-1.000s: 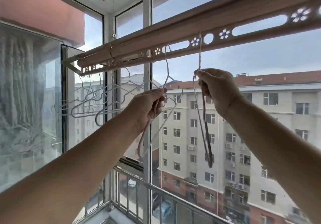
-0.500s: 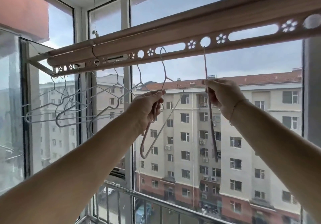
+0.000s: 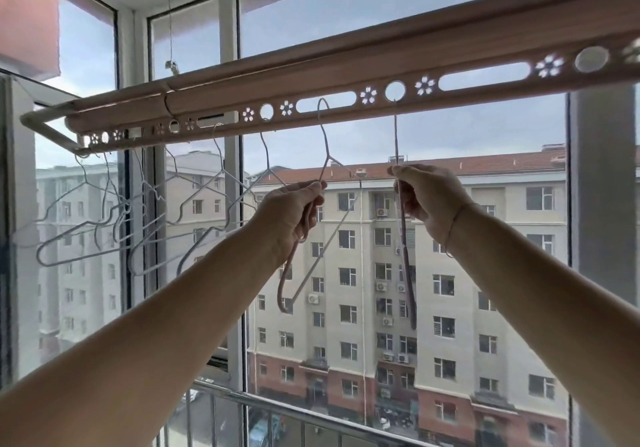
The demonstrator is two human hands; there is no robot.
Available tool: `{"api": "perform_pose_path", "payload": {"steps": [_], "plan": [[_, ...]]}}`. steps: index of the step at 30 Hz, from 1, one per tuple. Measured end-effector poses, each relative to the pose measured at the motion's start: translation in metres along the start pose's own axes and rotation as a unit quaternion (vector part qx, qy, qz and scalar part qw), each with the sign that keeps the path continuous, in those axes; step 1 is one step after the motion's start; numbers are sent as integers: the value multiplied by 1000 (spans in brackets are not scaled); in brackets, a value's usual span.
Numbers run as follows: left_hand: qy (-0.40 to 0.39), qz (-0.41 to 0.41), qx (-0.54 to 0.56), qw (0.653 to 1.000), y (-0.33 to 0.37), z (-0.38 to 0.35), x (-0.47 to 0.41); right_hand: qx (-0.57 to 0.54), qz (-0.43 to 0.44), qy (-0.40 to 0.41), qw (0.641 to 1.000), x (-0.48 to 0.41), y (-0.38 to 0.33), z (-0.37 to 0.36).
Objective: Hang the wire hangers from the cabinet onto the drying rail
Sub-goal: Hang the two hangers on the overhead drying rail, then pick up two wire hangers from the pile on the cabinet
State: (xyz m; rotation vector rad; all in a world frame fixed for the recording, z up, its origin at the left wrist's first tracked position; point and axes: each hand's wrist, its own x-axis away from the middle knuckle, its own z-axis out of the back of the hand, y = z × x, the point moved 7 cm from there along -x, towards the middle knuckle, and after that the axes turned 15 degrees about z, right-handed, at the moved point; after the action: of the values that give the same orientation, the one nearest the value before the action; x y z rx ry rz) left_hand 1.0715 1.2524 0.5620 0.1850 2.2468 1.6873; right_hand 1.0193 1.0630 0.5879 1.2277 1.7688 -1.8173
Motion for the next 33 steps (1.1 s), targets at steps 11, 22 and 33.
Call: {"api": "perform_pose_path", "payload": {"steps": [11,22,33], "plan": [[-17,24,14,999,-10,2,-2,15,3,1,1000,5,0,1],[-40,37,43,998,-48,39,12,20,-24,-15,999,27,5,7],[-37,152,-87,984,-174,65,36,69,-87,6,994,112,67,51]]}}
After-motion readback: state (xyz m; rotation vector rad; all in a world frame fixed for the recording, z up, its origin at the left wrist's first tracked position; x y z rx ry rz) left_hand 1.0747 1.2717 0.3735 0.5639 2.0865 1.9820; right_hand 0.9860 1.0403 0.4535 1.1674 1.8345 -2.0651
